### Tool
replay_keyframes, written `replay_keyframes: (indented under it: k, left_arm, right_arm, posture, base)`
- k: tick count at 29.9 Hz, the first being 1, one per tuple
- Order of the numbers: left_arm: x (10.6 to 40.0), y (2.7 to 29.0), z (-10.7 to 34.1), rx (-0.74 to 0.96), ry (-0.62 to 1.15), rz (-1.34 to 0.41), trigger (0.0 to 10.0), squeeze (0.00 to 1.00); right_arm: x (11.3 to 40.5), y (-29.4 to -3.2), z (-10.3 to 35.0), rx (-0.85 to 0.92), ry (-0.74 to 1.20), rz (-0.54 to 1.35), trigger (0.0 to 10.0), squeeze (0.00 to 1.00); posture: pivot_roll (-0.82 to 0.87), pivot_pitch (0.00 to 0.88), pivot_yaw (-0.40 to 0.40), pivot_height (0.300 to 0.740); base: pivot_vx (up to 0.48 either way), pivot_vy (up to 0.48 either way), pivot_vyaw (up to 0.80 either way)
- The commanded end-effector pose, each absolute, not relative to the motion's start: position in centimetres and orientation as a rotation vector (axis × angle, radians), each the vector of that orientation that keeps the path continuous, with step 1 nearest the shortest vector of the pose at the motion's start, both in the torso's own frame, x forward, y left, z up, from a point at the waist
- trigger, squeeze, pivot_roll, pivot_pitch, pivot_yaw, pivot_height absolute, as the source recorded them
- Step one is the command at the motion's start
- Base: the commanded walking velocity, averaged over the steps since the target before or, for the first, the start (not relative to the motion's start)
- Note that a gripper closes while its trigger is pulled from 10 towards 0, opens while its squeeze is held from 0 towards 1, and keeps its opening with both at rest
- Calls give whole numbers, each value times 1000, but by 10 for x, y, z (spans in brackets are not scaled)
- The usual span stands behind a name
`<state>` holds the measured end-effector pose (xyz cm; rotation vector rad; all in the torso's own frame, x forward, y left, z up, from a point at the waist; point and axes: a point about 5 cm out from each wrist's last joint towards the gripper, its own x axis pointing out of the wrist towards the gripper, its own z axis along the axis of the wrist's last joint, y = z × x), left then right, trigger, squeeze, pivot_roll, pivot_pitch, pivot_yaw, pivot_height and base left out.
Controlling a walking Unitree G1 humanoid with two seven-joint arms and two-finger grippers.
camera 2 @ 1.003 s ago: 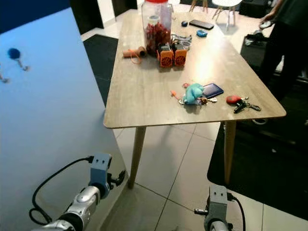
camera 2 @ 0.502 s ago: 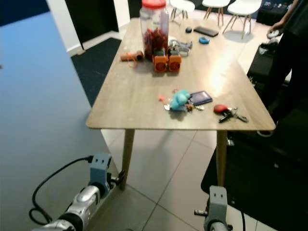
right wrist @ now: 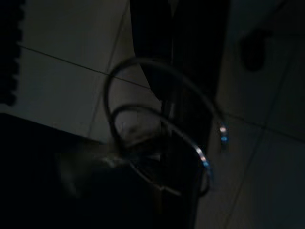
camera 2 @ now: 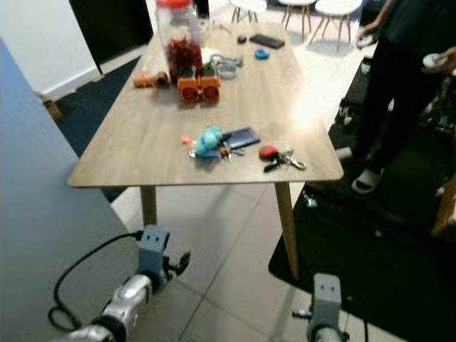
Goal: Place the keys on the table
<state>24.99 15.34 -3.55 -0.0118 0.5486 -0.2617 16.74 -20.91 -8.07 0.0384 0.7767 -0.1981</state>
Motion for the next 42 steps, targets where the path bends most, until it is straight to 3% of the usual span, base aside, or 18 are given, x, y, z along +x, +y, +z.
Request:
replay_keyframes:
  k: [1, 12, 30, 42]
  left_arm:
    - [249, 155, -37, -5, 569, -256, 10000, 0]
    - [248, 155, -39, 16, 595, -241, 10000, 0]
    - [247, 155, -39, -3, 591, -250, 10000, 0]
    - [248, 161, -39, -19, 595, -205, 10000, 0]
  right_arm:
    - [166, -205, -82, 49, 783, -196, 10000, 0]
    - [164, -208, -83, 46, 788, -204, 10000, 0]
    - [164, -208, -82, 43, 787, -195, 10000, 0]
    - [164, -206, -83, 48, 799, -188, 10000, 0]
  posture:
    - [-5, 45, 20, 740]
    - [-7, 47, 19, 740]
    - [-7, 46, 18, 740]
    - [-6, 46, 17, 740]
  base:
    - [0, 0, 0]
    - [0, 0, 0]
    - [384, 0, 0]
    - [0, 0, 0]
